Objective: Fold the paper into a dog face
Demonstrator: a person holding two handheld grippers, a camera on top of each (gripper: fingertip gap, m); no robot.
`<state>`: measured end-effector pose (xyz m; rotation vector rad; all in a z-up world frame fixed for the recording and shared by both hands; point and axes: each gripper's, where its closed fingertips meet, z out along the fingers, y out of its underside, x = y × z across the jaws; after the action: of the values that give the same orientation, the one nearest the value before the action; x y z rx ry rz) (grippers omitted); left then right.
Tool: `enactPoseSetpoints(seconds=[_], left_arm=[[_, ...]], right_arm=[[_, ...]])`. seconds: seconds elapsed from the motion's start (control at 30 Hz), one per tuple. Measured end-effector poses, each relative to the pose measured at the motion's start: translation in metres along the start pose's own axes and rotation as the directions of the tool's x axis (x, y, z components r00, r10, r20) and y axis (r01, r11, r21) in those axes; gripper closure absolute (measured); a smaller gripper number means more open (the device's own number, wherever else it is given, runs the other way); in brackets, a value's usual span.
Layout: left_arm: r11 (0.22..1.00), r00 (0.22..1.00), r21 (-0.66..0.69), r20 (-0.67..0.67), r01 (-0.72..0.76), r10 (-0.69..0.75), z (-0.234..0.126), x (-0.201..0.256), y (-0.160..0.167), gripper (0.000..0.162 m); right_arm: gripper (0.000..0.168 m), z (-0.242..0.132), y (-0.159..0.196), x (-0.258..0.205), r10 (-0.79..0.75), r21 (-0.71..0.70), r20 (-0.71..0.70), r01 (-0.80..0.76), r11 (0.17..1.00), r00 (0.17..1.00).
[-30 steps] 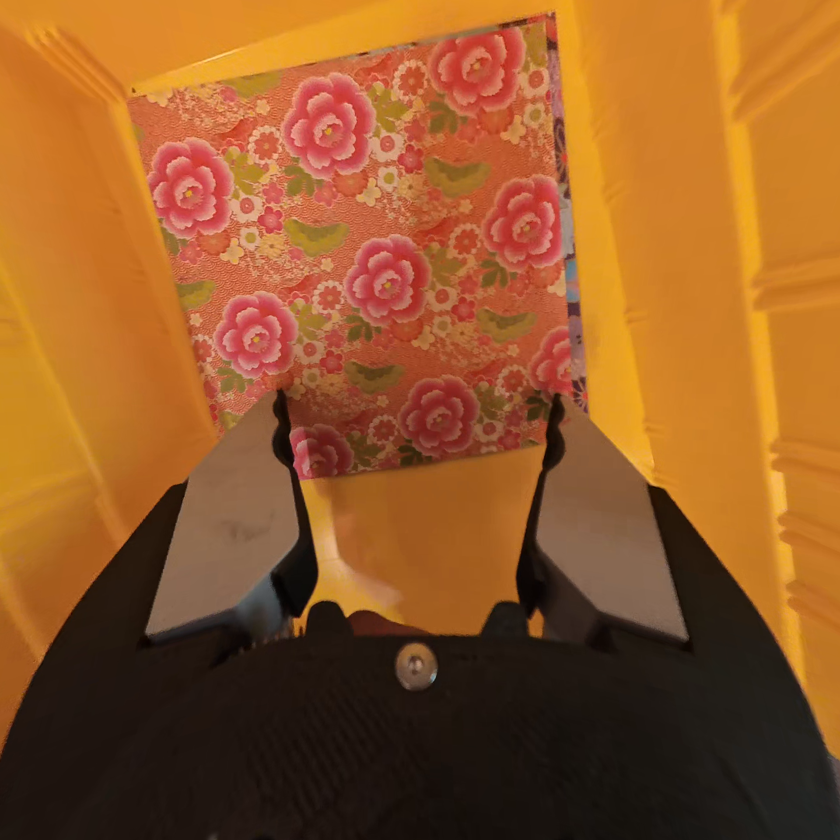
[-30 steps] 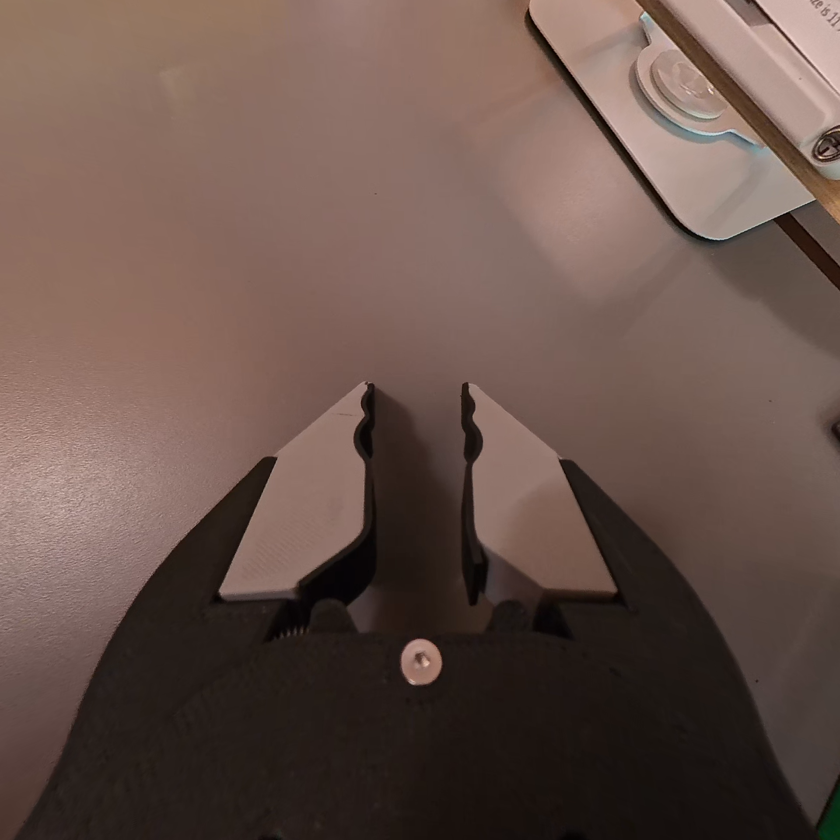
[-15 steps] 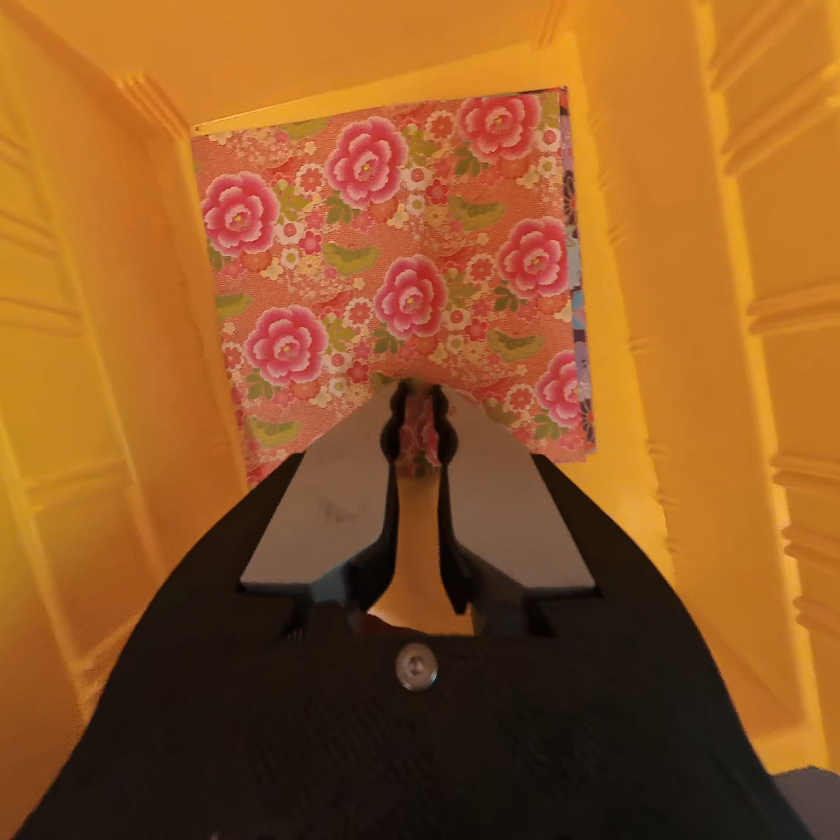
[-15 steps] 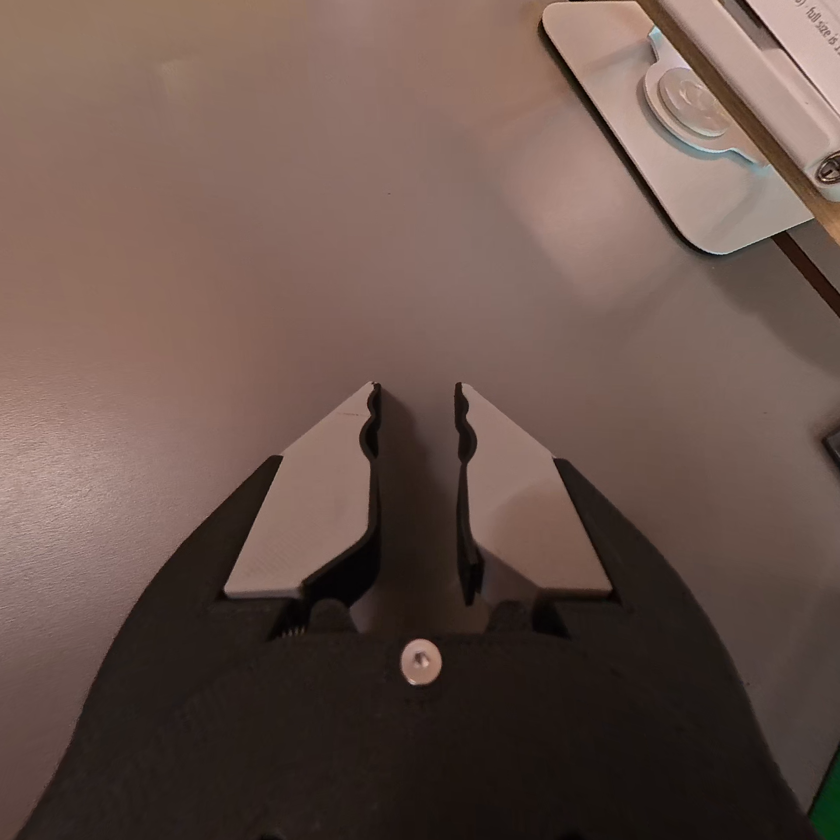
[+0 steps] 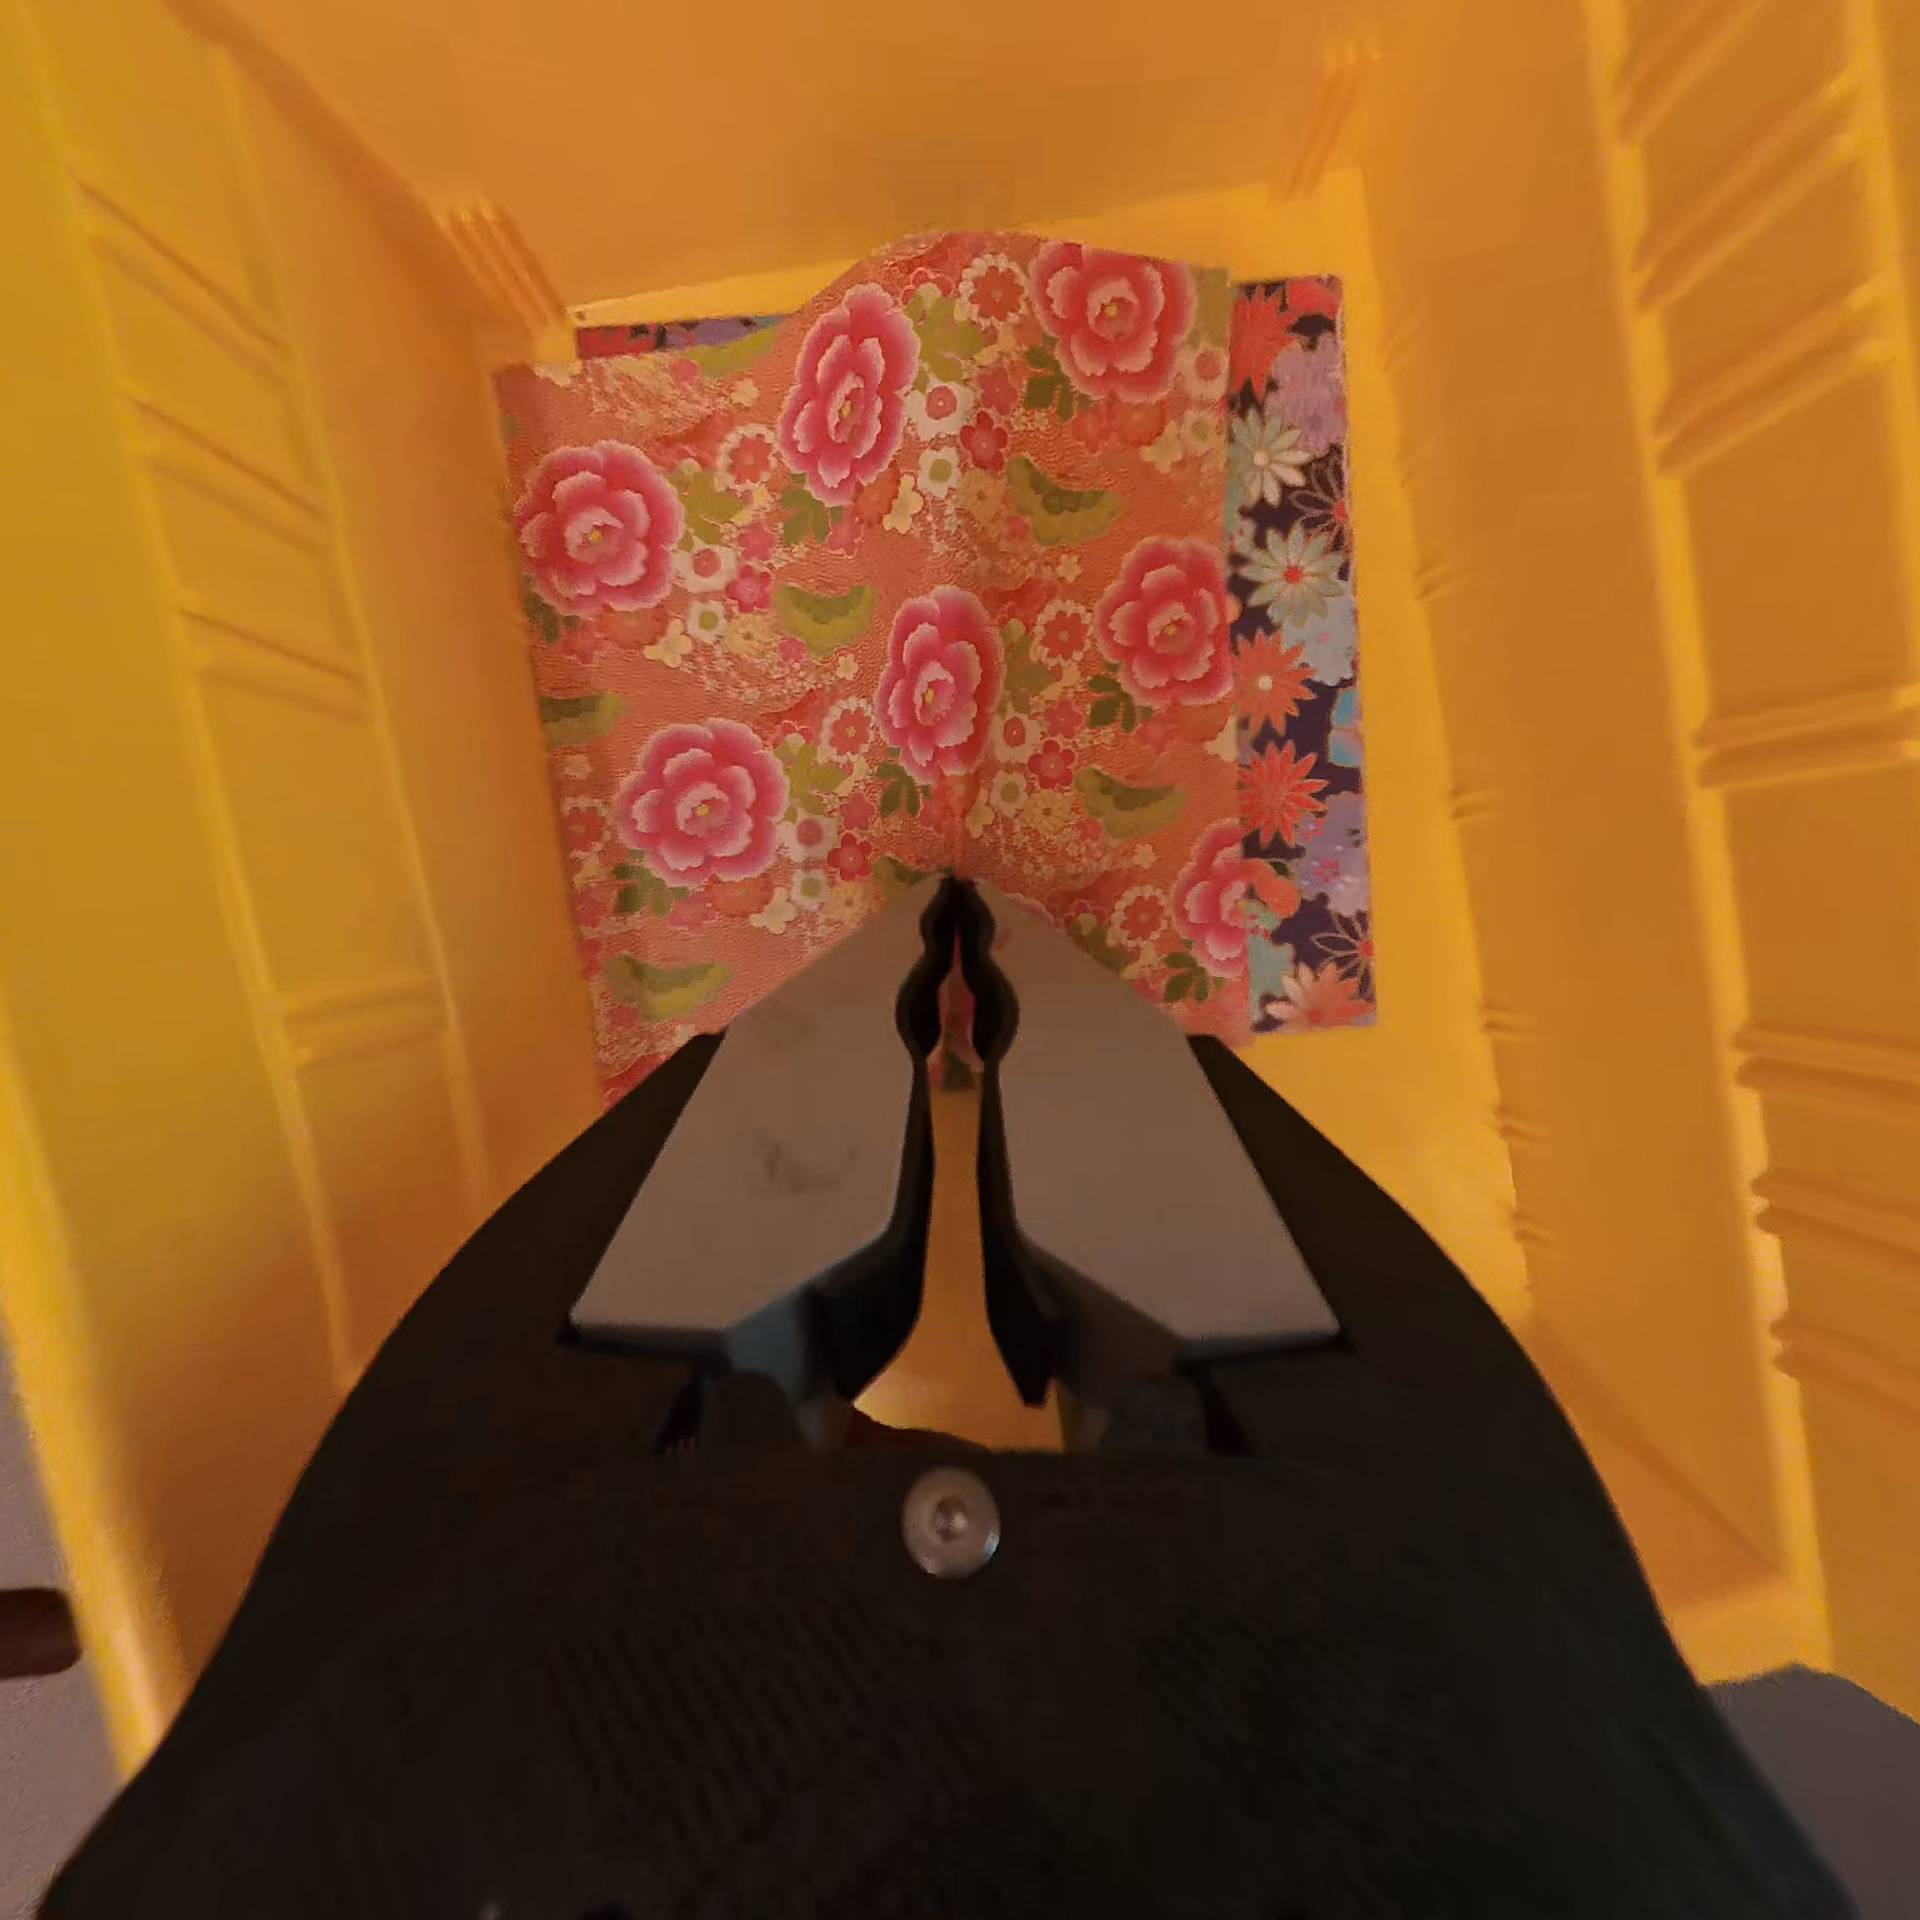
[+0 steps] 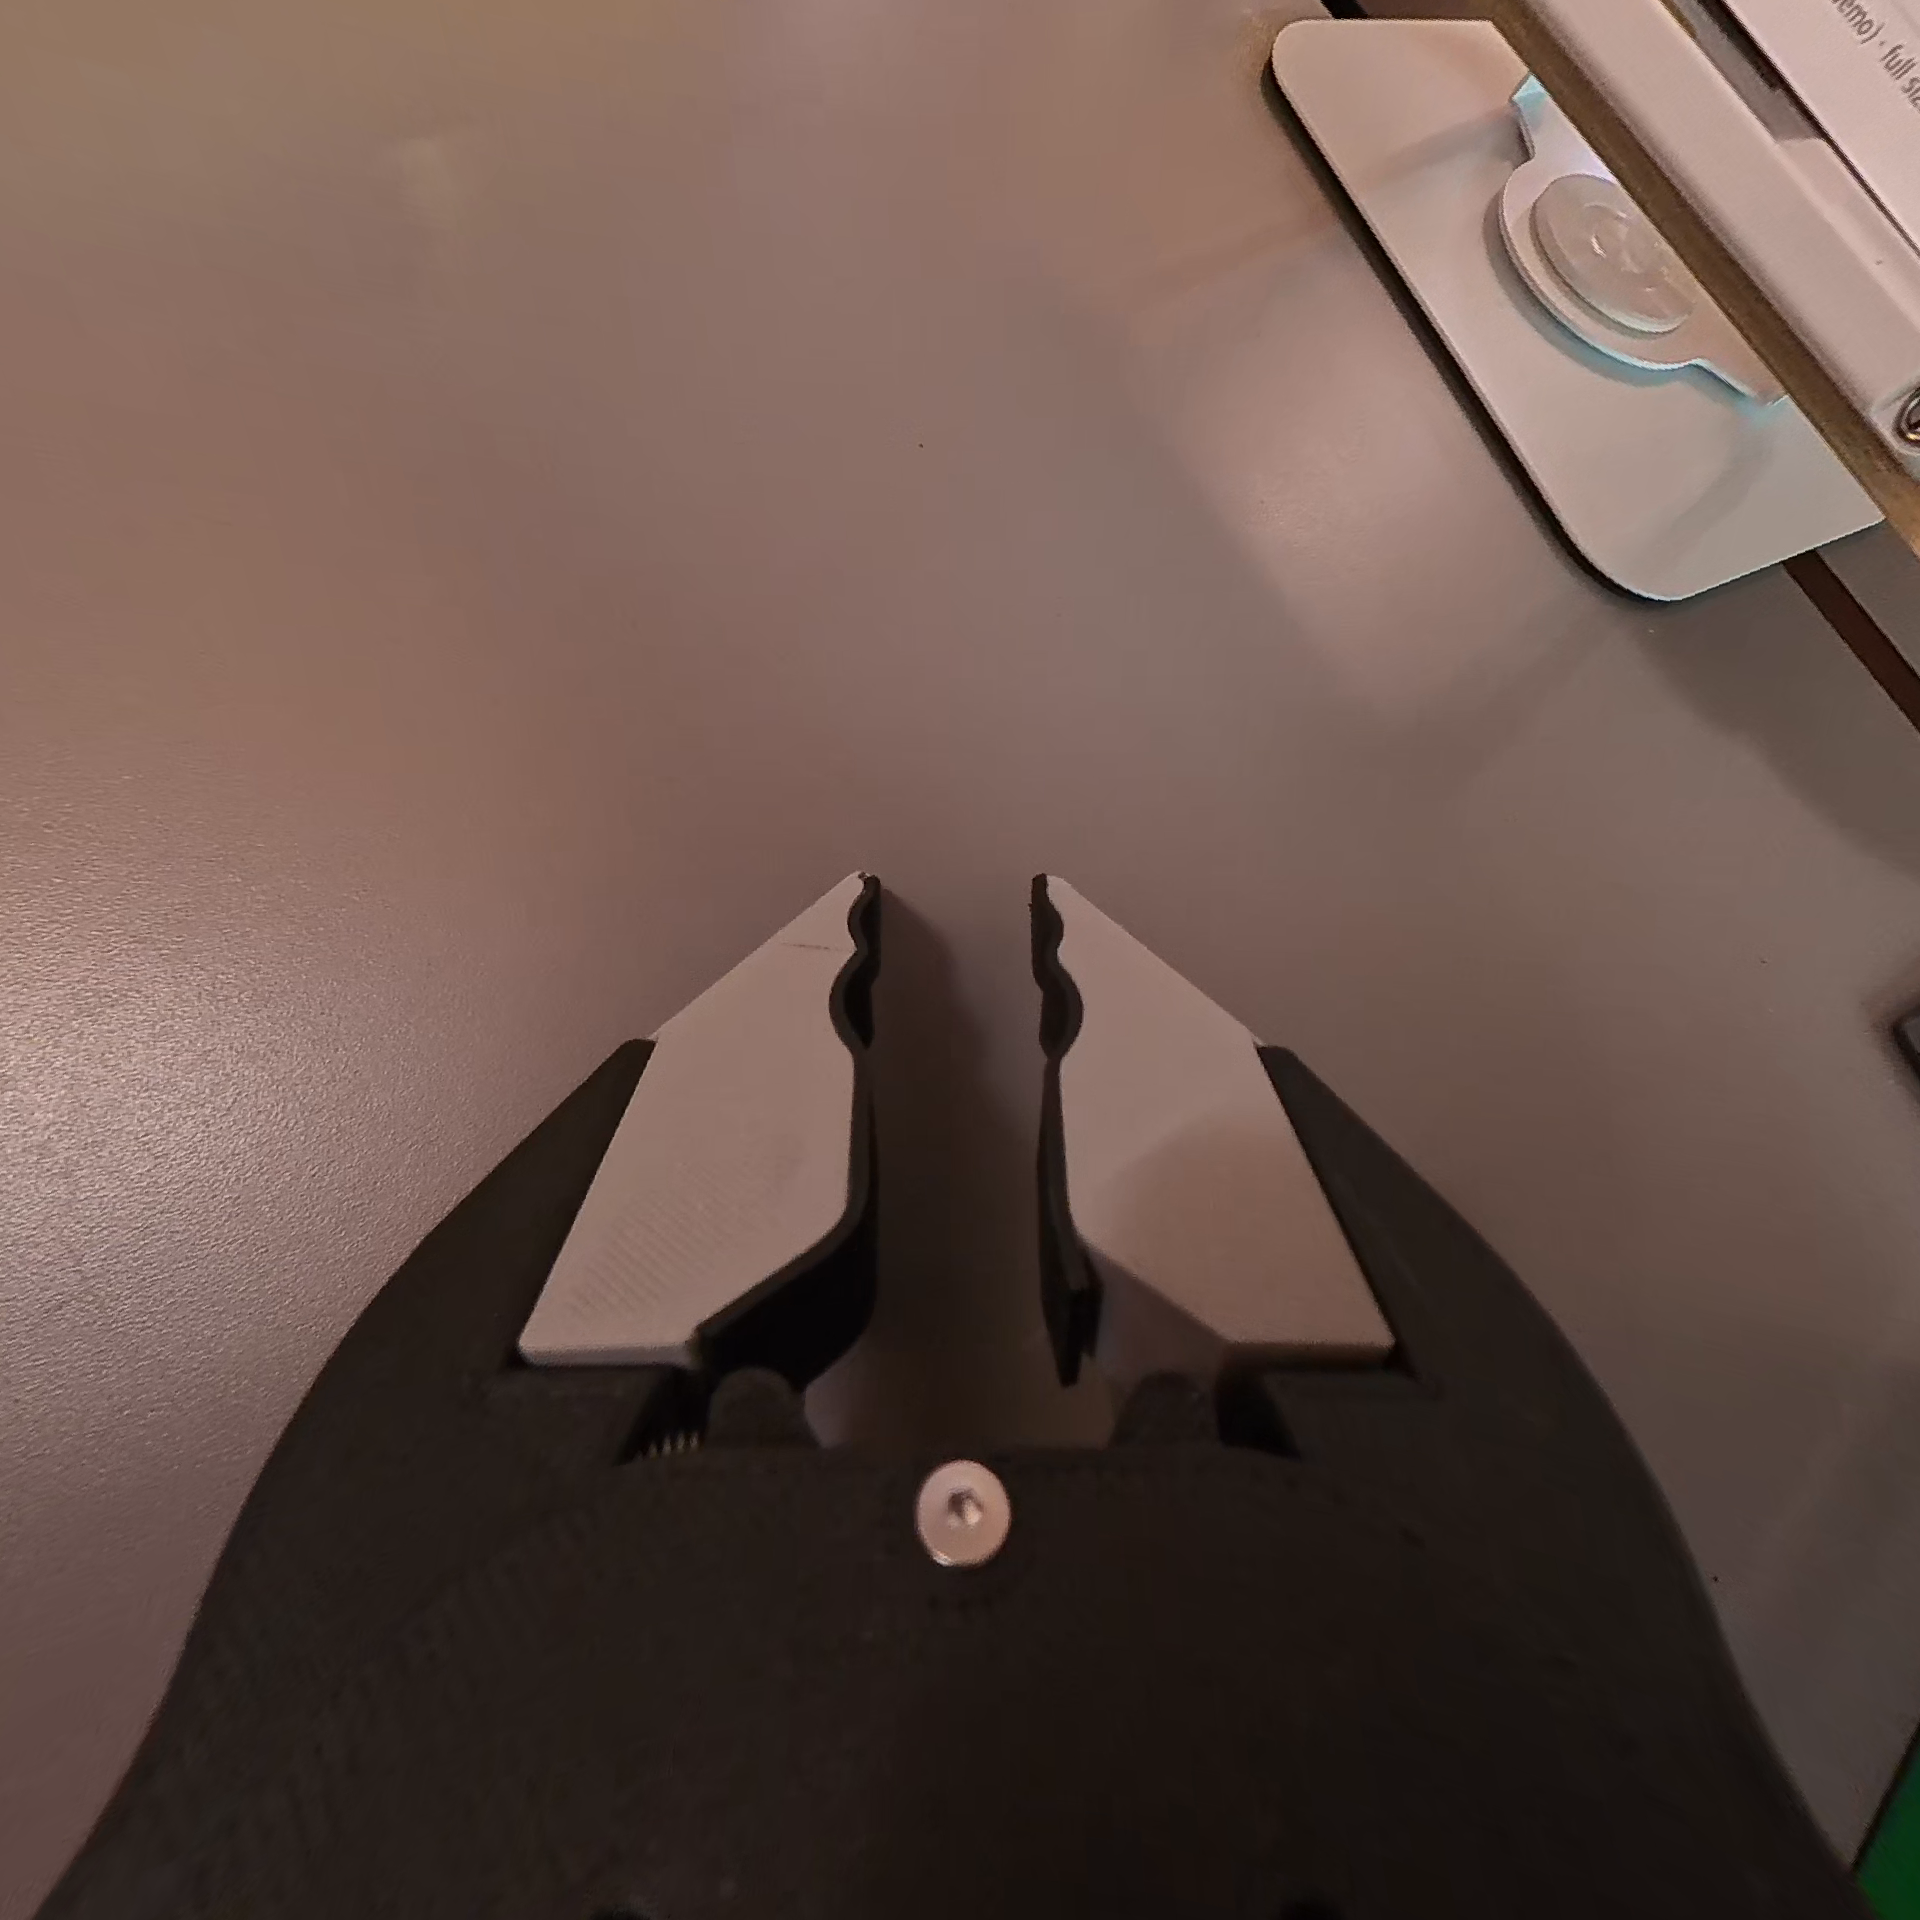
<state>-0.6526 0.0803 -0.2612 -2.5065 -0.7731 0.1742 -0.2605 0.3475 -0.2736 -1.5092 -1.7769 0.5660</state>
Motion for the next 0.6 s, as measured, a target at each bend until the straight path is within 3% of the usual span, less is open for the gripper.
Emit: enactPoseSetpoints(seconds=[0.03,0.3,0.43,0.53,0.6], left_arm=[[1.0,1.0,0.018,-0.008,0.013,-0.013,-0.006,-0.002,-0.003,0.162],[0.985,0.997,0.167,-0.066,0.036,-0.026,-0.073,0.001,-0.034,0.162],[0.95,0.966,0.301,-0.259,0.08,0.001,-0.117,0.042,-0.056,0.162],[0.907,0.881,0.406,-0.463,0.113,0.097,-0.158,0.1,-0.067,0.162],[0.861,0.712,0.469,-0.672,0.196,0.203,-0.198,0.157,-0.068,0.162]], right_arm=[[0.143,0.0,0.0,0.0,-0.002,0.0,0.001,0.002,1.0,1.0],[0.145,0.0,-0.001,-0.003,-0.017,0.001,-0.002,0.017,1.0,1.0],[0.145,0.0,-0.001,-0.003,-0.019,0.001,-0.005,0.019,1.0,1.0],[0.144,-0.001,-0.002,-0.004,-0.011,0.007,0.004,0.011,1.0,1.0],[0.141,-0.004,-0.01,-0.013,0.03,0.052,0.083,-0.035,0.998,0.996]])
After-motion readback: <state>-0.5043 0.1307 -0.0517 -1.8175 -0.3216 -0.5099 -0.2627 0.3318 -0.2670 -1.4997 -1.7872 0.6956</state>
